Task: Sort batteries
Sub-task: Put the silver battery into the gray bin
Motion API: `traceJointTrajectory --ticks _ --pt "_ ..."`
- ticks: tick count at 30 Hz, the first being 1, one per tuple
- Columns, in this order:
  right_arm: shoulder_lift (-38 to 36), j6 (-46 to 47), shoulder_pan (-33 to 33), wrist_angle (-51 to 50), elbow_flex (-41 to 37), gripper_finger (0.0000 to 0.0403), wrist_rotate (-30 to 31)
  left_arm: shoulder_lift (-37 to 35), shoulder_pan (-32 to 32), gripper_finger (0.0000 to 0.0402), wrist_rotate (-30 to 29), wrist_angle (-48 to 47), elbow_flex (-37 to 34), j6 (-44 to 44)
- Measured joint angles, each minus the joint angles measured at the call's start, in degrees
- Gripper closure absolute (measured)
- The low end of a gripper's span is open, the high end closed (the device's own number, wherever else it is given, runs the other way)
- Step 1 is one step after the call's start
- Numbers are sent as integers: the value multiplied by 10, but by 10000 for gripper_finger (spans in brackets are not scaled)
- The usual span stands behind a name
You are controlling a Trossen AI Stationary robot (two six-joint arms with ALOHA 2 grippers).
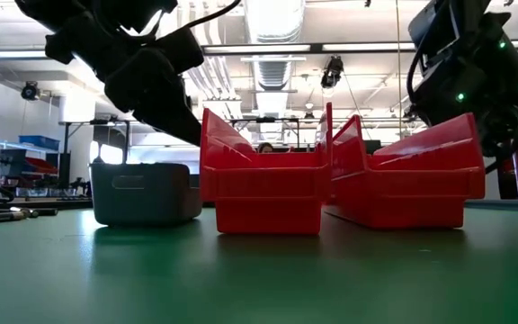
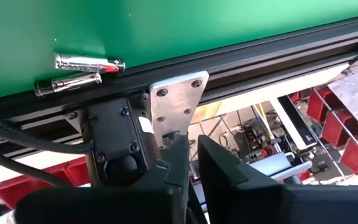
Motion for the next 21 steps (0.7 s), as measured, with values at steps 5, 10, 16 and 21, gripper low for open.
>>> traceJointTrajectory --ticks 5,10,16,21 --pt "27 -12 0 45 -10 384 -78 0 0 279 0 0 0 0" --pt "55 -30 3 68 -14 345 -109 0 0 279 0 -2 0 0" --pt "64 -47 3 83 -12 279 -134 0 0 279 0 -3 0 0" --pt "66 -53 3 146 -15 239 -154 0 0 279 0 -3 0 0"
